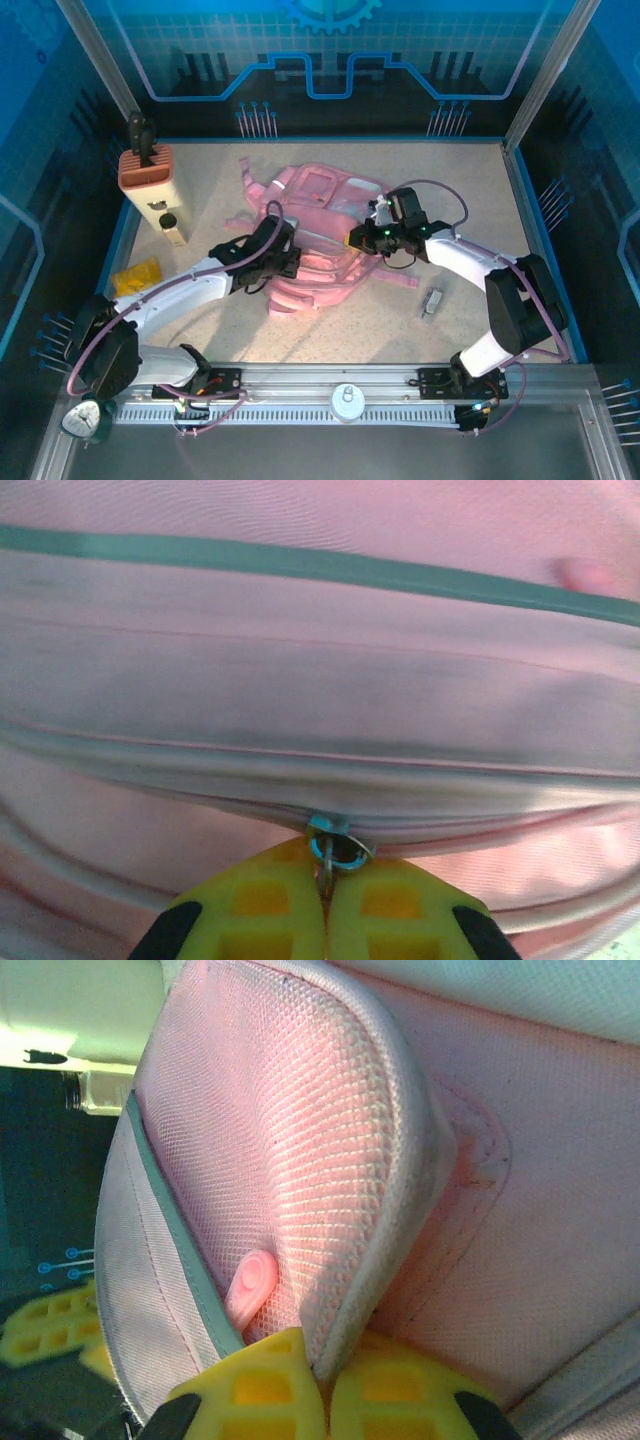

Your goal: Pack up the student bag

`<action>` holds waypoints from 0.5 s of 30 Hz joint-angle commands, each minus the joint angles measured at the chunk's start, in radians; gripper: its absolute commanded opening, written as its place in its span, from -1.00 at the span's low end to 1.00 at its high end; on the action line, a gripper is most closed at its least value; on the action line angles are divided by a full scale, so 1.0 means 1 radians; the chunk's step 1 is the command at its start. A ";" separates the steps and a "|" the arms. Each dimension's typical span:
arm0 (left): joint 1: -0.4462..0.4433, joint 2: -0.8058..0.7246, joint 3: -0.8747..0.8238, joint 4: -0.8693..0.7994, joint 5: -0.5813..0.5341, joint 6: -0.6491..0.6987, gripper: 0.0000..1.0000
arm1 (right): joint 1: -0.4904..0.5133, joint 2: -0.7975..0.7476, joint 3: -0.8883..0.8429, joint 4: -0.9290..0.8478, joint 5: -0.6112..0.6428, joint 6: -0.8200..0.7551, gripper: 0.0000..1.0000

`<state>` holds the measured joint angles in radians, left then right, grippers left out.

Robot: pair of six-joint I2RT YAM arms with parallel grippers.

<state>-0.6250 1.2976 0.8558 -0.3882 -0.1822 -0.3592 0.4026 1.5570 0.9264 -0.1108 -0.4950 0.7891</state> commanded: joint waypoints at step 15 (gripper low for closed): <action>-0.144 0.138 0.130 0.175 0.133 -0.108 -1.00 | -0.110 0.264 0.478 -0.246 0.109 -0.229 -0.47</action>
<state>-0.7277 1.4078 0.9184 -0.3065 -0.1078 -0.4175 0.3126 1.7985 1.3167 -0.3443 -0.4171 0.6014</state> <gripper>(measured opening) 0.050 0.254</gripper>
